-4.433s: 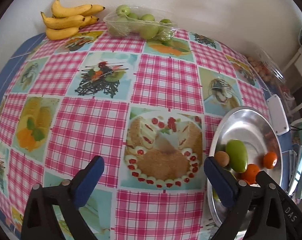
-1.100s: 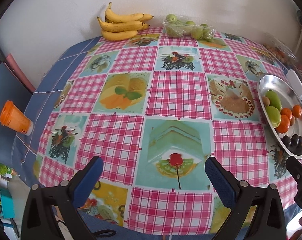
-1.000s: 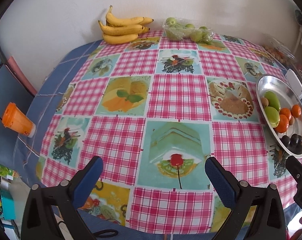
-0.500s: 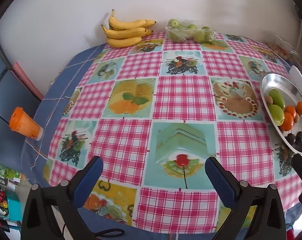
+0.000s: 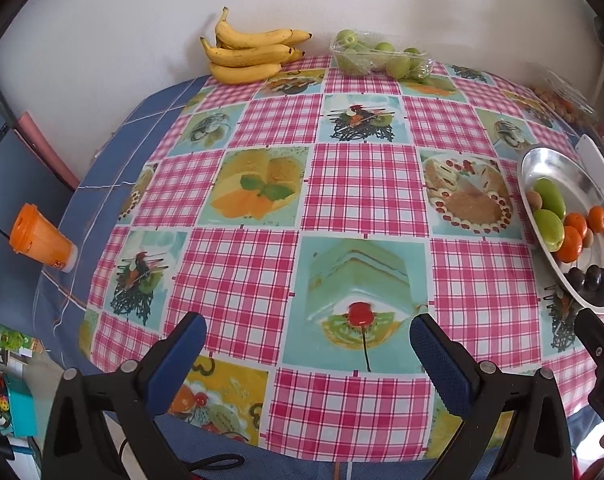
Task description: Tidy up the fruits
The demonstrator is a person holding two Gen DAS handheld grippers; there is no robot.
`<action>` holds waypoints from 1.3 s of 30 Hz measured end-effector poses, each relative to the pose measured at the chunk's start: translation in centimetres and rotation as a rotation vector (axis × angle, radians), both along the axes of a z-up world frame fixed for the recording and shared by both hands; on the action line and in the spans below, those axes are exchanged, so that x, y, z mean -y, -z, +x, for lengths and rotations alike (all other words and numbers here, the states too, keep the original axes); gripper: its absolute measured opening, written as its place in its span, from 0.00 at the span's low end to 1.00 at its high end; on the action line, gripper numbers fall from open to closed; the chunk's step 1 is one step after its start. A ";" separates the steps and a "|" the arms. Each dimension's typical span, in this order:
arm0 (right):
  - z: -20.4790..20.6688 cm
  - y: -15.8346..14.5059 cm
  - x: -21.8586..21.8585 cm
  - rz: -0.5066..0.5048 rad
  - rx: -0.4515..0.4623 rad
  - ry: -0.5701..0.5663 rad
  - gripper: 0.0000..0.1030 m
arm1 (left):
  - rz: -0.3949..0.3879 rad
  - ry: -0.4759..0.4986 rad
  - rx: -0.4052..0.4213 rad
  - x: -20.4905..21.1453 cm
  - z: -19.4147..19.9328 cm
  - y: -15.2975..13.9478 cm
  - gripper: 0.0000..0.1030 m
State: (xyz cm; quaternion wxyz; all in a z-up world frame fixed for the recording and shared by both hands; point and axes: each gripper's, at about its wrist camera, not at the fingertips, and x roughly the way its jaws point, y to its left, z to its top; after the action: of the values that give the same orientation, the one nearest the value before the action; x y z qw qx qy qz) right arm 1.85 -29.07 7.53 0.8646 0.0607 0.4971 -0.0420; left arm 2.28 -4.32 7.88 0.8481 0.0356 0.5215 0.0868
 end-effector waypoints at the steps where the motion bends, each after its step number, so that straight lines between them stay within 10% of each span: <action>1: 0.0 0.0 0.0 -0.001 0.000 -0.001 1.00 | -0.003 0.002 0.001 0.0 0.0 0.0 1.00; 39: 0.1 -0.1 -0.5 -0.014 -0.001 -0.021 1.00 | -0.029 0.018 -0.011 0.0 -0.1 0.0 1.00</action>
State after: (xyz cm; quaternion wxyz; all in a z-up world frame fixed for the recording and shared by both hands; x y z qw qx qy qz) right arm 1.91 -28.55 7.58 0.8650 0.0493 0.4980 -0.0365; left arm 2.22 -4.34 7.91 0.8464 0.0283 0.5270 0.0715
